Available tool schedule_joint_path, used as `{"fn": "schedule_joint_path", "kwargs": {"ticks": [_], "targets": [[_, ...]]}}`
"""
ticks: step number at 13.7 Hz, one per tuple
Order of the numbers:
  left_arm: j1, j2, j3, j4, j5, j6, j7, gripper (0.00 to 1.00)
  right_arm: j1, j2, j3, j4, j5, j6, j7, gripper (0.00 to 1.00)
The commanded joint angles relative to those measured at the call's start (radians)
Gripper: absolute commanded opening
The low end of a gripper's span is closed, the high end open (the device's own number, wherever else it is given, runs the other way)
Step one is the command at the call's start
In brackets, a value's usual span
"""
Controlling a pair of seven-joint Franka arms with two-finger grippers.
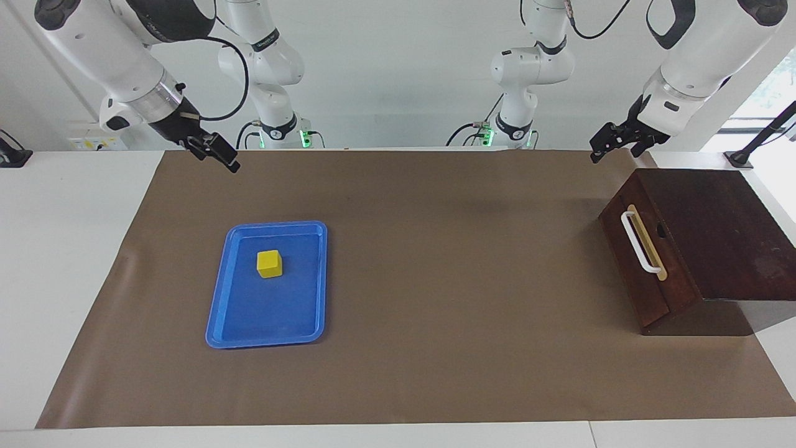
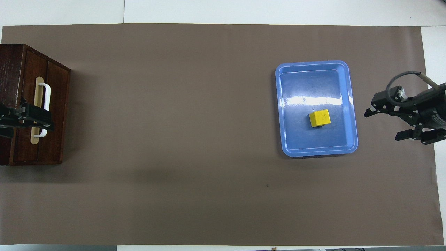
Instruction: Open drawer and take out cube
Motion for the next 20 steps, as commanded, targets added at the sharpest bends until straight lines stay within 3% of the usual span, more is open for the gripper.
{"fn": "schedule_joint_path", "kwargs": {"ticks": [1, 4, 7, 13, 20], "targets": [[0.011, -0.013, -0.005, -0.011, -0.008, -0.007, 0.018, 1.00, -0.005, -0.001, 0.007, 0.055, -0.075, -0.024, -0.223, 1.00], [-0.003, -0.015, -0.003, -0.005, -0.005, -0.015, 0.027, 1.00, -0.017, 0.002, 0.004, 0.115, -0.107, -0.024, -0.462, 1.00], [-0.008, -0.027, -0.003, -0.037, -0.005, -0.007, 0.027, 1.00, -0.010, 0.021, 0.009, 0.161, -0.221, 0.014, -0.621, 1.00], [-0.006, -0.028, -0.006, -0.034, -0.006, -0.003, 0.029, 1.00, -0.009, 0.085, -0.001, 0.125, -0.210, 0.079, -0.562, 1.00], [0.003, -0.028, -0.003, -0.033, -0.006, 0.001, 0.015, 1.00, -0.019, 0.073, -0.002, 0.106, -0.144, 0.019, -0.511, 1.00]]}}
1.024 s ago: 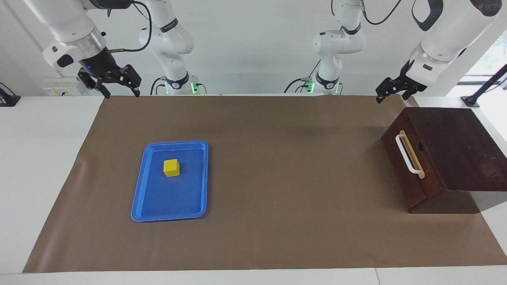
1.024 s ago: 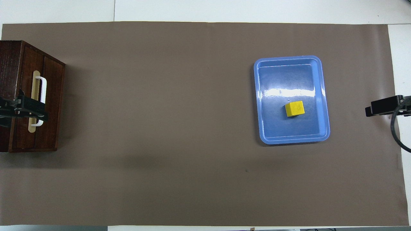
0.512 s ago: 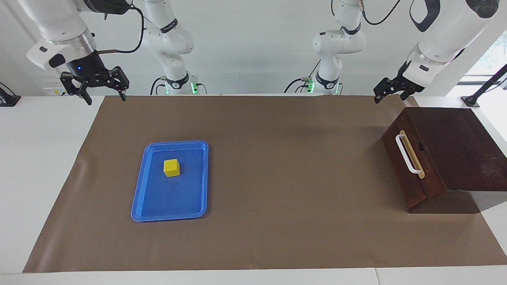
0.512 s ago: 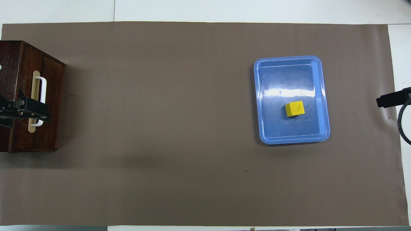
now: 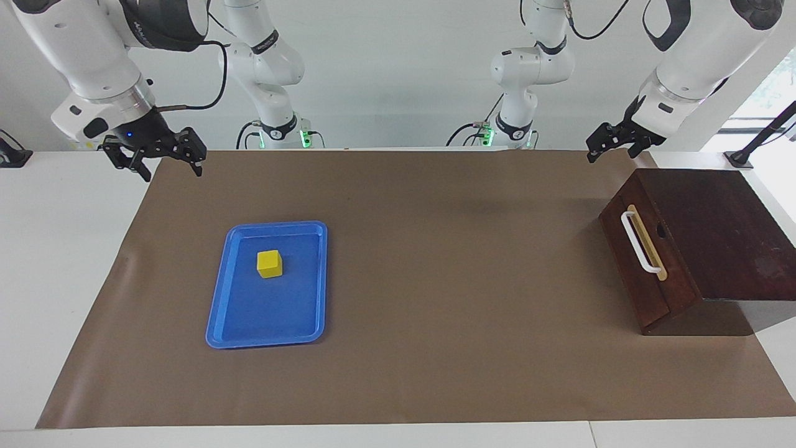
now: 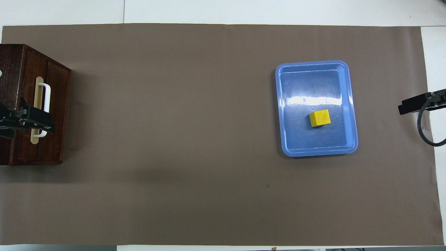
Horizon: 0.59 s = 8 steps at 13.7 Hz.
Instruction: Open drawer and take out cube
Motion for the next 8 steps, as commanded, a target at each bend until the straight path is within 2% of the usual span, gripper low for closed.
{"fn": "schedule_joint_path", "kwargs": {"ticks": [1, 8], "targets": [[0.005, -0.027, 0.008, -0.025, -0.006, 0.002, -0.004, 1.00, -0.017, -0.019, 0.003, -0.007, 0.040, -0.084, 0.030, 1.00], [0.004, -0.027, 0.008, -0.025, -0.006, 0.000, -0.006, 1.00, -0.017, -0.020, 0.000, -0.007, 0.018, -0.086, 0.030, 1.00]]}}
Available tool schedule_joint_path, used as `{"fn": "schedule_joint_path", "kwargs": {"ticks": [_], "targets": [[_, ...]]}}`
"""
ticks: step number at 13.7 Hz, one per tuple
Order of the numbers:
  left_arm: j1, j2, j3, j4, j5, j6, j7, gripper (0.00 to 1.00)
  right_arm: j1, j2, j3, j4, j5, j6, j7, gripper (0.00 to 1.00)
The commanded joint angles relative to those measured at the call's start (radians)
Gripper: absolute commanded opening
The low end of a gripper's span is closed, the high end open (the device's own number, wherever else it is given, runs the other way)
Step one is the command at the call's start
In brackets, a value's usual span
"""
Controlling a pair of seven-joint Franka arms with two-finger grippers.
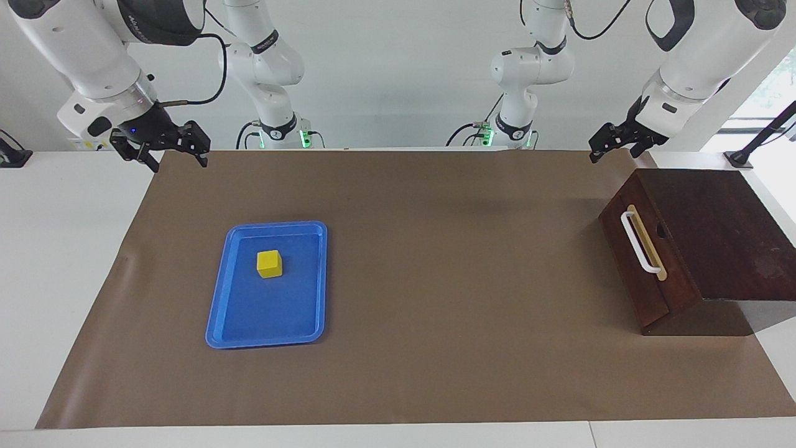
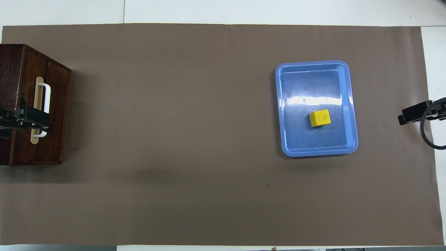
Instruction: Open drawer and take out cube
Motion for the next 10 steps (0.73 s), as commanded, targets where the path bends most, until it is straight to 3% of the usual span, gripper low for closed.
{"fn": "schedule_joint_path", "kwargs": {"ticks": [1, 3, 10], "targets": [[-0.001, -0.027, 0.002, -0.025, -0.006, 0.000, -0.005, 1.00, -0.011, -0.013, 0.006, -0.008, -0.001, 0.001, 0.010, 1.00], [0.002, -0.027, 0.002, -0.025, -0.006, 0.000, -0.005, 1.00, -0.005, -0.011, 0.008, -0.008, -0.063, 0.021, 0.005, 1.00], [-0.002, -0.027, 0.002, -0.023, -0.006, 0.003, -0.007, 1.00, -0.005, -0.014, 0.008, -0.008, -0.062, 0.014, 0.005, 1.00]]}}
